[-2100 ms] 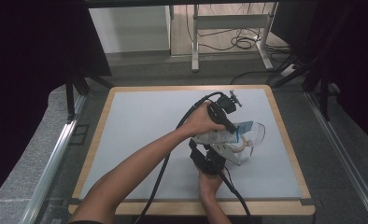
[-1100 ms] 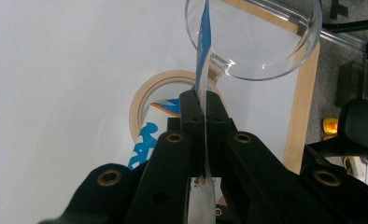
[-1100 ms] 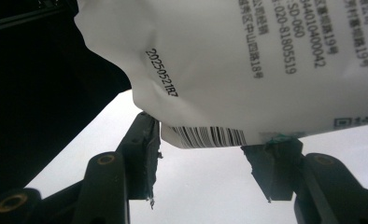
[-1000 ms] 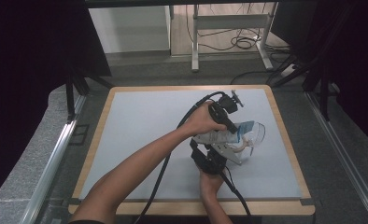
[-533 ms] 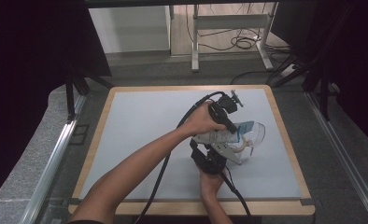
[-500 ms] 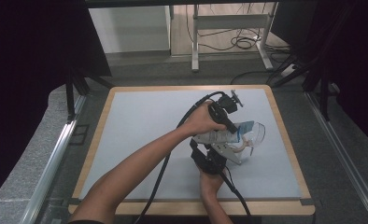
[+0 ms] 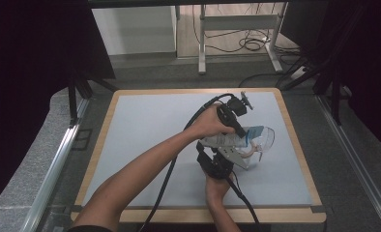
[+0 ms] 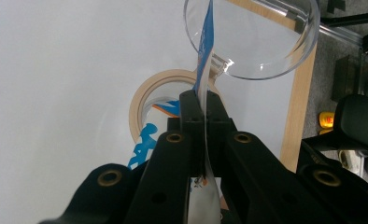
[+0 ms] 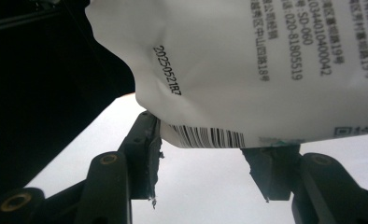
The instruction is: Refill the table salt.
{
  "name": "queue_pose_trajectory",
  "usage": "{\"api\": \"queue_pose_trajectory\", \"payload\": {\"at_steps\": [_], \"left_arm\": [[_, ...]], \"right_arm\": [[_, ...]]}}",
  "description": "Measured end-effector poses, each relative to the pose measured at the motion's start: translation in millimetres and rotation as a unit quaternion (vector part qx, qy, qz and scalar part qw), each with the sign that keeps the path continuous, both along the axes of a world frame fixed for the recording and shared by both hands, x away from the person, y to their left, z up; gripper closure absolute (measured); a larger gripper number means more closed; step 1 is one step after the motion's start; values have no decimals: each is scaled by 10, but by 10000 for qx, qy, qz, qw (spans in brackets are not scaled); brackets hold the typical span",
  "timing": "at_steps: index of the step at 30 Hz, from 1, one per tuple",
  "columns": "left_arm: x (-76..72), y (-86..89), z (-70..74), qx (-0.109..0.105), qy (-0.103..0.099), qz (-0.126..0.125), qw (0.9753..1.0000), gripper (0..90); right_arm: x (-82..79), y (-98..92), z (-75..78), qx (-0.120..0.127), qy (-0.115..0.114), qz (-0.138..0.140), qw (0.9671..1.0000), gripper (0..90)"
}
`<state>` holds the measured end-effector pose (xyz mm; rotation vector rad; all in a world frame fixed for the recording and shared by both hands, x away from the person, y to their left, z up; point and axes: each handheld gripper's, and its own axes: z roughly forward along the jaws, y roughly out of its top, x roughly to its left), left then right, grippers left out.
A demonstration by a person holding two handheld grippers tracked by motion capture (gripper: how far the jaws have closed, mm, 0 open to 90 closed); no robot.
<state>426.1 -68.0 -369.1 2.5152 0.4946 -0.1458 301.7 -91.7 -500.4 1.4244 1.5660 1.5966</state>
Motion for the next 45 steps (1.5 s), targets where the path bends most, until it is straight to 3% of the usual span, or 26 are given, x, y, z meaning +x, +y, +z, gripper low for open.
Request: {"api": "queue_pose_trajectory", "payload": {"at_steps": [45], "left_arm": [[-5,-31,-15,-12,29,-17,10000,900]], "right_arm": [[30,-16,32,-19,-9,-9,10000,494]]}}
